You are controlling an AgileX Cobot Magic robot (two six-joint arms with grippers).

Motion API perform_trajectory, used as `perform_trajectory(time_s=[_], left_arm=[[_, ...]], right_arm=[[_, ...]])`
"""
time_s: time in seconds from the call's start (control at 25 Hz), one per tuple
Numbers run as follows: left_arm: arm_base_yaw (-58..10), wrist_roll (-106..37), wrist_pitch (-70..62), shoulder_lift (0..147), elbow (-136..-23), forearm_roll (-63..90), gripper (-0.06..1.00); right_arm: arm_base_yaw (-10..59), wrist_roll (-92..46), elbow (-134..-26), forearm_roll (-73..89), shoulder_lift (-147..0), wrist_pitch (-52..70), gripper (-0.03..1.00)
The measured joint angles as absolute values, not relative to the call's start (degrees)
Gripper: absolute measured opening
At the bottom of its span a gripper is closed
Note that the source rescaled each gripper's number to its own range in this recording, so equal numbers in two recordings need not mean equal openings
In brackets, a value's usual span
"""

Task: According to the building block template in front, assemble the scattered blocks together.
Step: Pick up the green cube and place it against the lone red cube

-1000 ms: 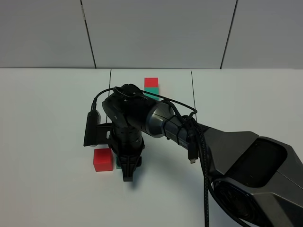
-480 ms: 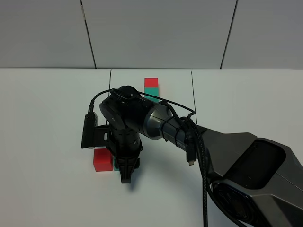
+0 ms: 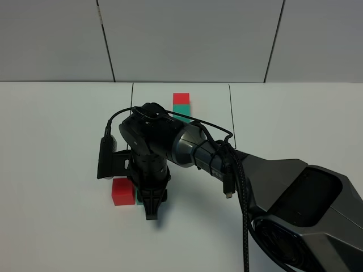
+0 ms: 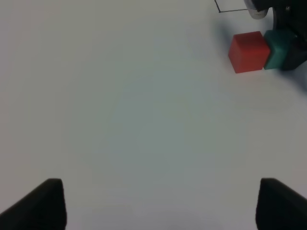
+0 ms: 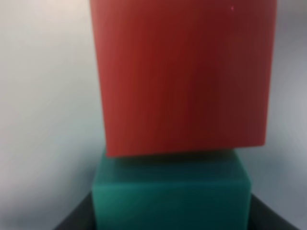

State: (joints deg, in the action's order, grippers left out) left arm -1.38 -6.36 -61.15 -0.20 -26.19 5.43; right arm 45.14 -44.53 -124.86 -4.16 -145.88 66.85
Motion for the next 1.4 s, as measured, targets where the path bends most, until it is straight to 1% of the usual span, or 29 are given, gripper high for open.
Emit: perform_trajectory(time_s=[1.4], left_arm=[[-1.4, -6.3, -61.2, -0.2, -26.2, 5.4, 0.77]], right_arm=[[45.3, -46.0, -125.3, -5.7, -146.4, 66.1, 0.00]])
